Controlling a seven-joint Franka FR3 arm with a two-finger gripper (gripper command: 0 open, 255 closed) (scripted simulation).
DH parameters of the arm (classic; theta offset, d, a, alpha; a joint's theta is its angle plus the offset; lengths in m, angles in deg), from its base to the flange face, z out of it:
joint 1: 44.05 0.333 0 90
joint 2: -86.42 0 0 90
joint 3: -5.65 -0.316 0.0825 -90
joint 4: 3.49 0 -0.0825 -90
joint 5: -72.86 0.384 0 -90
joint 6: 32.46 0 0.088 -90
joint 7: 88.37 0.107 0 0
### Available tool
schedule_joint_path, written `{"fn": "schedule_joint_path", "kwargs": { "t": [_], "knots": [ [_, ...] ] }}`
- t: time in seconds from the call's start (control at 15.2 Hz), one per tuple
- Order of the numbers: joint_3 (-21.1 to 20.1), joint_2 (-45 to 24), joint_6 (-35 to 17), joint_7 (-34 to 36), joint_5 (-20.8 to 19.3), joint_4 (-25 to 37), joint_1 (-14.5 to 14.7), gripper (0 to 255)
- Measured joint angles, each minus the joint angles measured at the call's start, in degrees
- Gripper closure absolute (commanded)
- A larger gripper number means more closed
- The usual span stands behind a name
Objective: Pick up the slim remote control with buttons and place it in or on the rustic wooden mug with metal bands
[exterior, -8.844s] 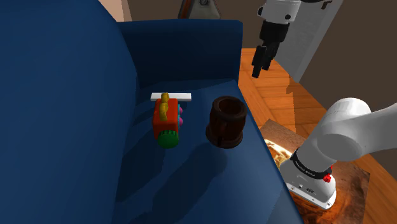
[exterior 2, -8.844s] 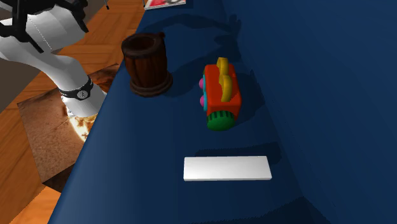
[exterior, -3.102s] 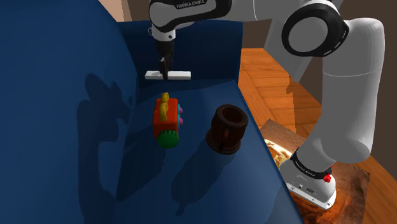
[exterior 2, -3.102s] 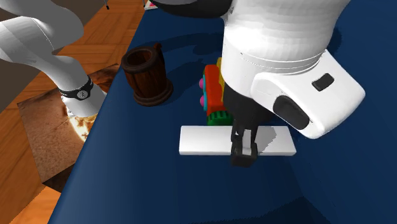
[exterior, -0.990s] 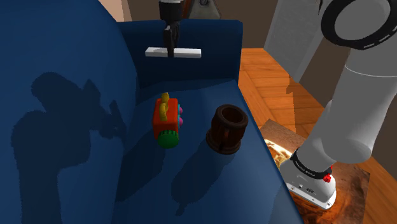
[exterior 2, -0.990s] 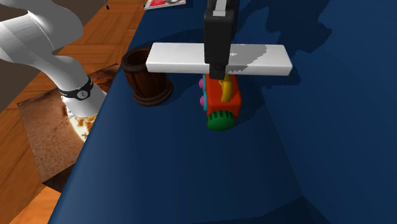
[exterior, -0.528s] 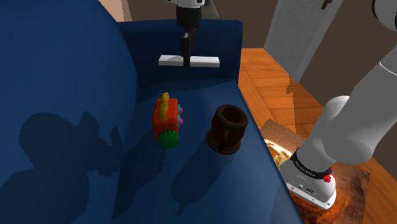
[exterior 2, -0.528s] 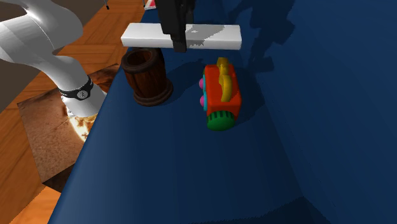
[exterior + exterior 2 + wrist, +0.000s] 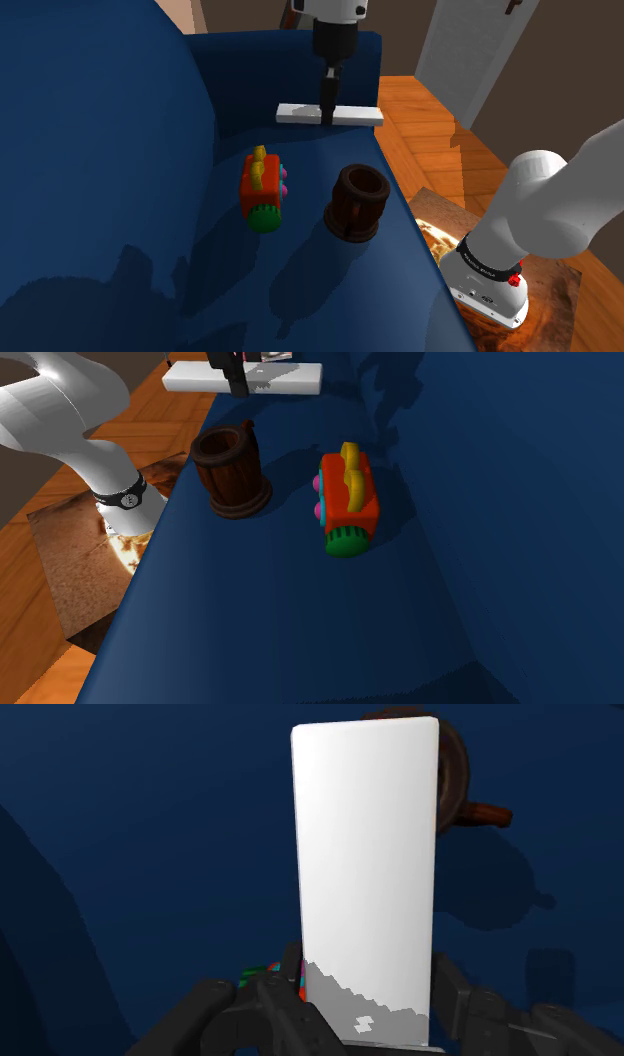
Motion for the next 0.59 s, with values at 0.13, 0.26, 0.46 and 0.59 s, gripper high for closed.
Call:
{"fn": "schedule_joint_path", "kwargs": {
  "t": [0.13, 0.26, 0.46, 0.59],
  "knots": [
    [-0.6, 4.4, 0.4, 1.0, 0.8, -3.9, 0.7, 255],
    [-1.3, 7.7, 0.9, 2.1, 1.6, -6.5, 1.4, 255],
    [-2.3, 12.8, 1.8, 3.6, 2.9, -10.5, 2.4, 255],
    [-2.6, 14.3, 1.3, 3.9, 3.3, -12.4, 2.7, 255]
  ]
}}
